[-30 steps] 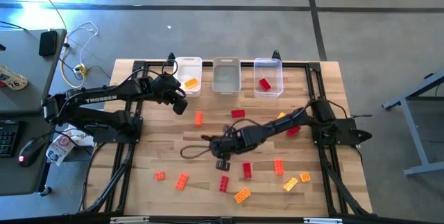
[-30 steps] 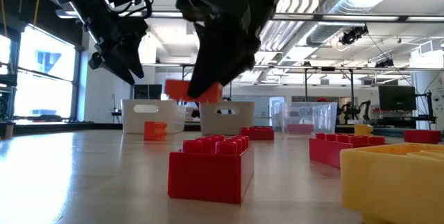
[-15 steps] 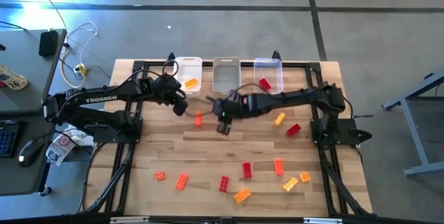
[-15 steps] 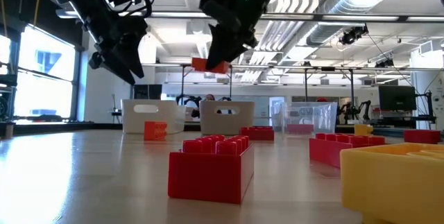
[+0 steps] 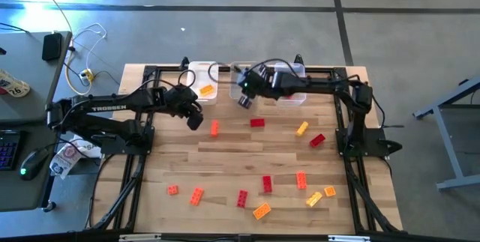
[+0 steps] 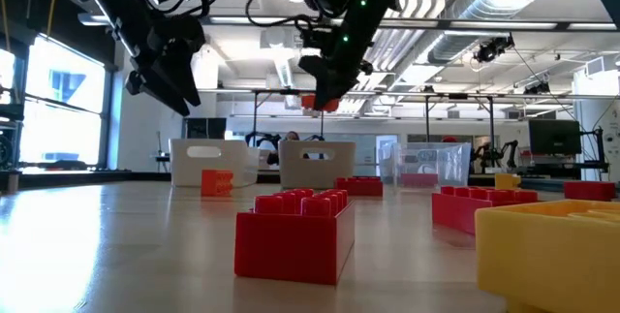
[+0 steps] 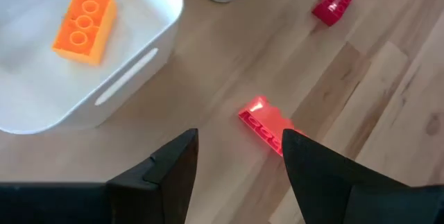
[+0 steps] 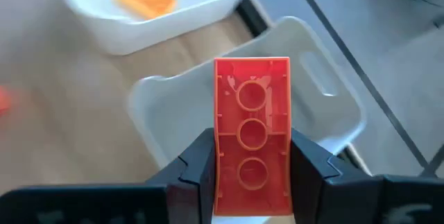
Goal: Sort & place blocks by color
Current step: Put the orange game piece into the gray bin
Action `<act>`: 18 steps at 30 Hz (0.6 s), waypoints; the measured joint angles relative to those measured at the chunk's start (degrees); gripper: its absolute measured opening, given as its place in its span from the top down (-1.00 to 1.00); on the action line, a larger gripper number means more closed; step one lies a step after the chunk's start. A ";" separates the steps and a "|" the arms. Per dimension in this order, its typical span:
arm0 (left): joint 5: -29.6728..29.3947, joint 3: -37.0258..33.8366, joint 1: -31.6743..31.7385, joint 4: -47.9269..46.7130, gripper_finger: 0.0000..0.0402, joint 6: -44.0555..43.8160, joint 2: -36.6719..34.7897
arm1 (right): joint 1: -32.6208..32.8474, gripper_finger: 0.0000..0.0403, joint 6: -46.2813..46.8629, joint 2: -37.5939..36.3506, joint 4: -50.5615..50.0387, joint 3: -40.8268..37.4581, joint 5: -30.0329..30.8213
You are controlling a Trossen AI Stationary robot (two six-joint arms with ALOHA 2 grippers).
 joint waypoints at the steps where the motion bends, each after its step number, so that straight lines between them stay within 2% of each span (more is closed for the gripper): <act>1: 0.00 0.00 -0.39 0.00 0.03 -0.27 0.00 | -1.00 0.48 0.02 0.02 0.35 0.00 -0.32; 10: 0.01 0.00 -4.91 0.02 0.03 -2.10 0.02 | -7.83 0.48 4.32 2.40 1.77 0.04 -11.85; 18: 0.03 0.00 -10.15 0.07 0.03 -3.89 0.02 | -7.98 0.48 6.75 5.55 1.32 0.04 -15.26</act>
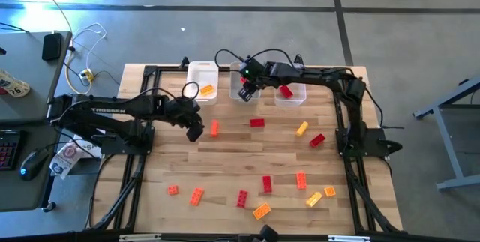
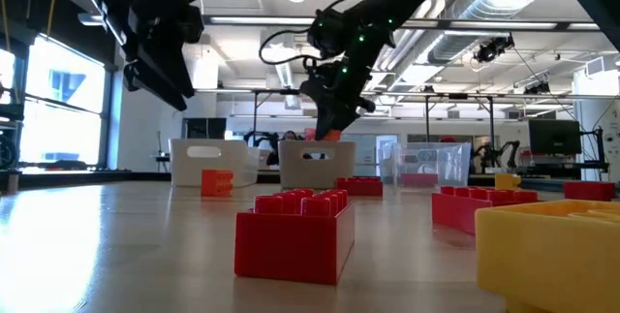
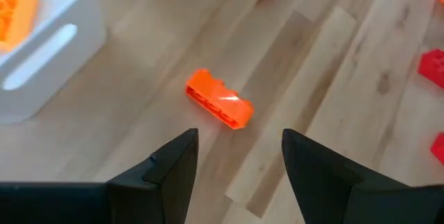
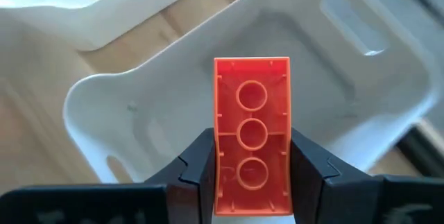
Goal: Sort & place blocks by color
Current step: Put the orange game piece into the gray bin
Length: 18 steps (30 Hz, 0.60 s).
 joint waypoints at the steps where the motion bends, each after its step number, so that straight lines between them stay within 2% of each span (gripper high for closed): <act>1: 0.00 0.00 -0.66 0.00 0.03 -0.37 0.00 | 0.00 0.48 0.26 0.34 -0.16 0.00 -1.18; 5: -0.02 0.00 -3.19 -0.05 0.03 -1.20 0.00 | 0.13 0.46 0.95 0.77 -0.54 0.00 -2.44; 13: 0.00 0.00 -8.96 -0.09 0.03 -3.97 0.00 | 0.13 0.03 2.75 0.77 -0.80 0.00 -1.41; 18: 0.00 0.00 -12.43 -0.11 0.03 -5.57 0.00 | 0.36 -0.06 1.48 0.77 -0.76 -0.01 0.17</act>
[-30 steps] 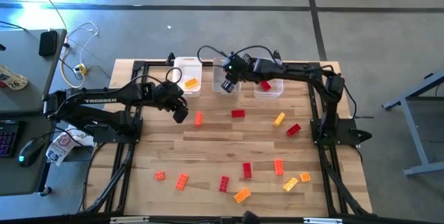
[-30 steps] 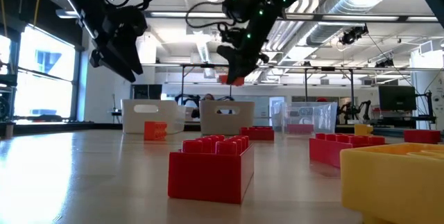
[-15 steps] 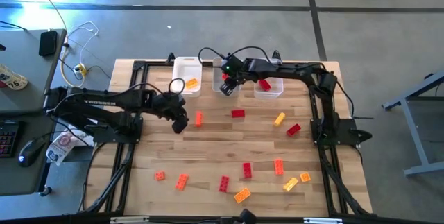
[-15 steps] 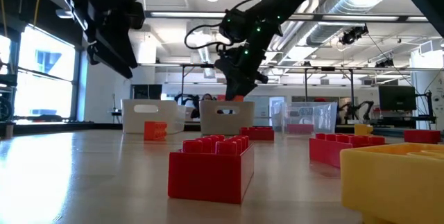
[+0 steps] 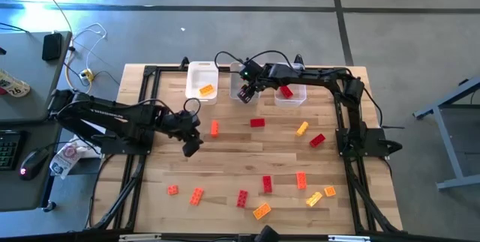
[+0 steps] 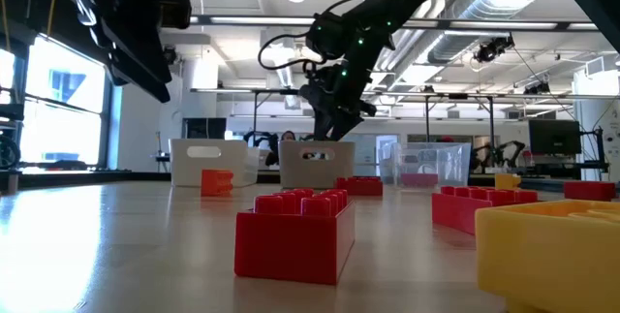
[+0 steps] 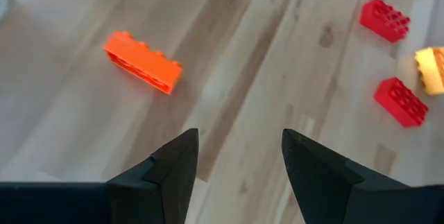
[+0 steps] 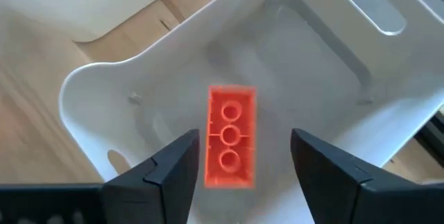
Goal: Sort & place blocks by color
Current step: Put the orange game piece into the gray bin, then put the yellow game piece into the white bin
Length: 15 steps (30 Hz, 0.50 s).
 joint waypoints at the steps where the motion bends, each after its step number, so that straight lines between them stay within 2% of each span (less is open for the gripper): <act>1: 0.00 0.00 -0.69 0.00 0.03 -0.21 0.00 | 0.01 -0.07 -0.11 0.00 0.00 0.01 -0.02; 9: 0.01 0.00 -5.04 -0.19 0.03 -5.54 0.00 | 0.32 -0.08 -0.10 -0.83 -1.08 0.01 -0.31; 15: -0.03 0.00 -7.49 -2.50 0.03 -5.98 0.00 | 1.49 -0.08 -1.06 -4.03 -3.72 -0.01 1.11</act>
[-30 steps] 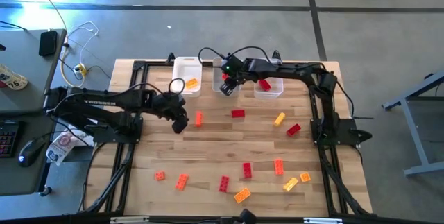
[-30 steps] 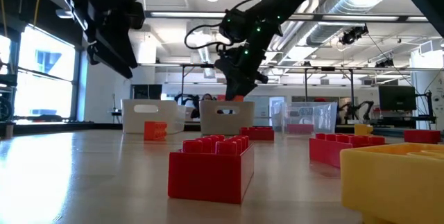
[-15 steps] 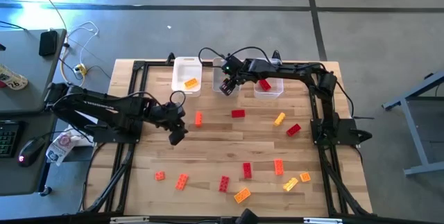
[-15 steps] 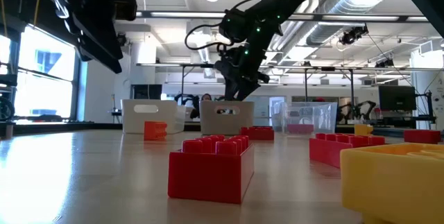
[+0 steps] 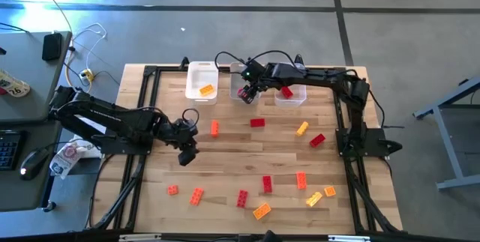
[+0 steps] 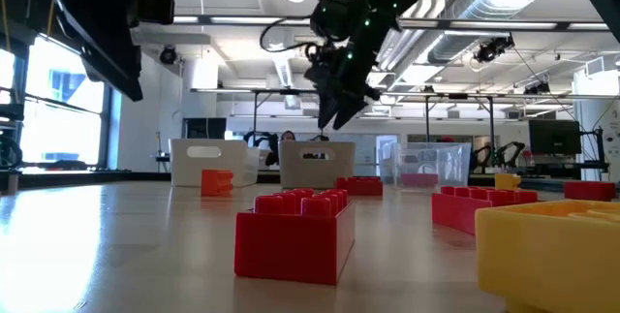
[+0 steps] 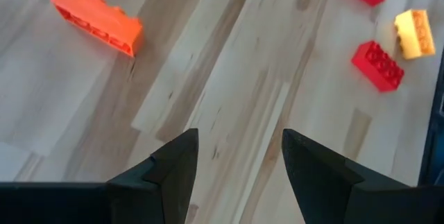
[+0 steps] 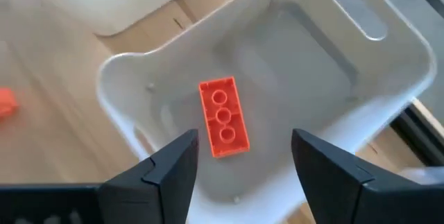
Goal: Sort & place blocks by color
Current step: Put the yellow game piece into the white bin
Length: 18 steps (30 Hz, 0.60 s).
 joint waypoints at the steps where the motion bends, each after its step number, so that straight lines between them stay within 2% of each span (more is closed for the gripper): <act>1: -0.05 0.00 -0.28 -0.38 0.03 0.02 0.00 | 0.30 -0.08 -0.08 -0.76 -0.04 0.00 0.15; 8: -0.04 0.00 -3.14 -4.28 0.03 -0.07 0.00 | 3.87 -0.08 0.19 -5.72 -5.00 0.00 0.23; 18: -0.03 0.00 -9.43 -6.77 0.03 -5.36 0.00 | 10.97 -0.08 4.00 -11.40 -13.61 0.00 1.90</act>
